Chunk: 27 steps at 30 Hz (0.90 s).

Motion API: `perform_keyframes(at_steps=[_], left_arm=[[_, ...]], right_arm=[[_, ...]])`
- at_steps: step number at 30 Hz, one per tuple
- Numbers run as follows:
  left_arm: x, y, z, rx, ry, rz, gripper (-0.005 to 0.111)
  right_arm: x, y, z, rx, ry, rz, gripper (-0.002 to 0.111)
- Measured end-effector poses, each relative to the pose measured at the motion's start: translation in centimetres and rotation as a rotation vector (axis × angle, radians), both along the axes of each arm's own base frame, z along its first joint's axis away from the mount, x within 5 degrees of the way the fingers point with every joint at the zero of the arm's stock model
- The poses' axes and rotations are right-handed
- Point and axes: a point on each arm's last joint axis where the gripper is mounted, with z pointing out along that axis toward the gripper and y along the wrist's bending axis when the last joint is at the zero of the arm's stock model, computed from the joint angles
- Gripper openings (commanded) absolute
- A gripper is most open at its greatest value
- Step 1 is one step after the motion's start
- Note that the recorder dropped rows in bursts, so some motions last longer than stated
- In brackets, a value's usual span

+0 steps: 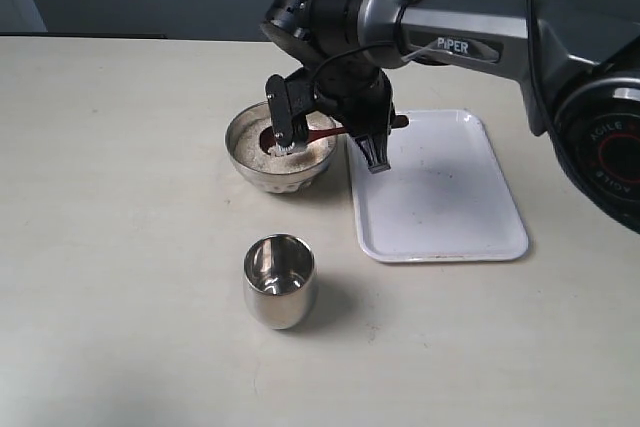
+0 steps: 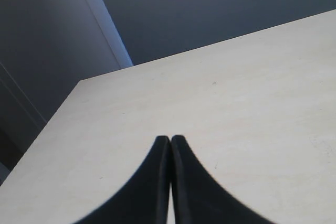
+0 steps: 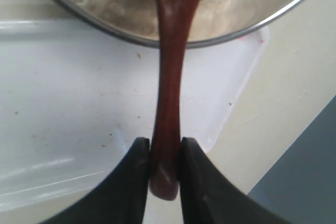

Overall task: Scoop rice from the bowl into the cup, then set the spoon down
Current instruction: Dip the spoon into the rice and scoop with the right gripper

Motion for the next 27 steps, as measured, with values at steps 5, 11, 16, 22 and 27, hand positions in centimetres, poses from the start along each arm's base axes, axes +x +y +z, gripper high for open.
perform_keyframes(at_steps=[5, 11, 16, 22, 27], left_arm=[[0.00, 0.00, 0.00, 0.000, 0.000, 0.000, 0.001], [0.00, 0.00, 0.00, 0.000, 0.000, 0.000, 0.001], [0.00, 0.00, 0.00, 0.000, 0.000, 0.000, 0.001], [0.00, 0.00, 0.00, 0.000, 0.000, 0.000, 0.001], [0.00, 0.00, 0.00, 0.000, 0.000, 0.000, 0.001]], right_arm=[[-0.19, 0.01, 0.65, 0.024, 0.004, -0.005, -0.001], [0.16, -0.58, 0.36, 0.067, 0.055, -0.050, -0.001], [0.18, -0.69, 0.28, 0.081, 0.072, -0.064, -0.001], [-0.04, -0.54, 0.16, 0.102, 0.096, -0.075, -0.001], [-0.06, -0.52, 0.15, 0.107, 0.095, -0.085, -0.001]])
